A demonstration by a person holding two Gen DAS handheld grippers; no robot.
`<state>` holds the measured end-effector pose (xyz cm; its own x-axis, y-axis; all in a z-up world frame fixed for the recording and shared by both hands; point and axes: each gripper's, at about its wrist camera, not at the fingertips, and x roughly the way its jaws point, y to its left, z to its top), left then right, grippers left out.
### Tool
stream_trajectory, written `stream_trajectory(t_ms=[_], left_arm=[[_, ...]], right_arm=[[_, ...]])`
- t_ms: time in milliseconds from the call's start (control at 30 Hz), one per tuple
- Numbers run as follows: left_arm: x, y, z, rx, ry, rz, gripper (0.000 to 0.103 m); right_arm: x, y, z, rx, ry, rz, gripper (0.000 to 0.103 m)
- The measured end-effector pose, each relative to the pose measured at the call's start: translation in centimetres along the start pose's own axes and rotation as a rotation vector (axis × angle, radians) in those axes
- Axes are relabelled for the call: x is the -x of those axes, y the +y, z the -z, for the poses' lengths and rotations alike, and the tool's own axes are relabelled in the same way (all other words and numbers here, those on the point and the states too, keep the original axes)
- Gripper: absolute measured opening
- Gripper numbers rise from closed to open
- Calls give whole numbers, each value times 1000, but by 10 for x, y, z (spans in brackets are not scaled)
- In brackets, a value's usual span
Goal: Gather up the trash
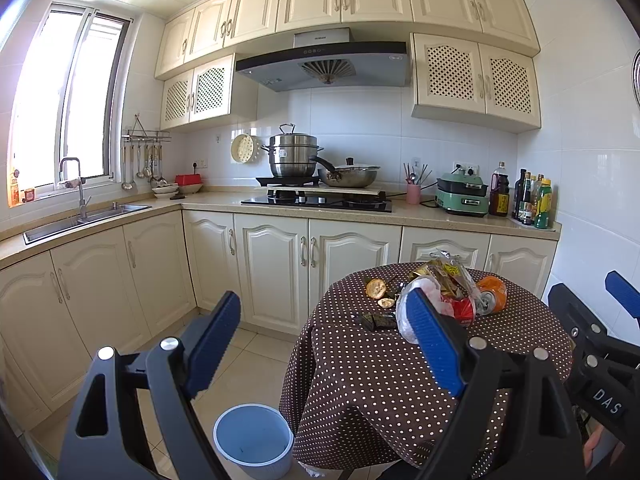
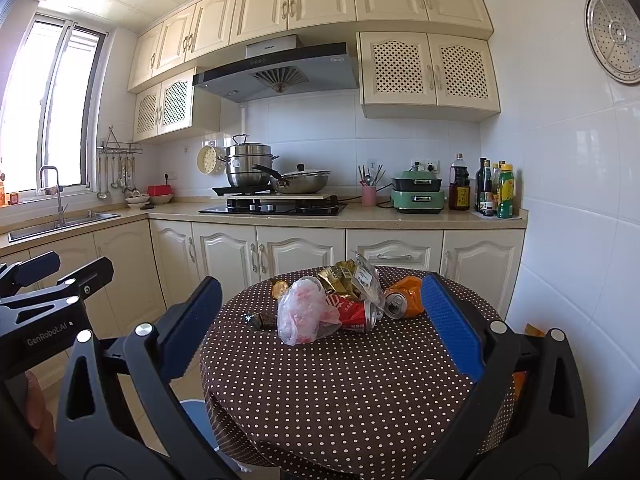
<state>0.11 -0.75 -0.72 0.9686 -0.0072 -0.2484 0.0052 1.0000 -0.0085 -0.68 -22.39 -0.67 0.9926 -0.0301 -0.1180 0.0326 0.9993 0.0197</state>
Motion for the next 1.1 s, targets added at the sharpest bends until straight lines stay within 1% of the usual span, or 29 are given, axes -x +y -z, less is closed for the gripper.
stream_trajectory(t_ms=[1100], left_arm=[[-6,-2,7,-4,10,3,83]], right_arm=[[-3,3,1,-5,11,-2,97]])
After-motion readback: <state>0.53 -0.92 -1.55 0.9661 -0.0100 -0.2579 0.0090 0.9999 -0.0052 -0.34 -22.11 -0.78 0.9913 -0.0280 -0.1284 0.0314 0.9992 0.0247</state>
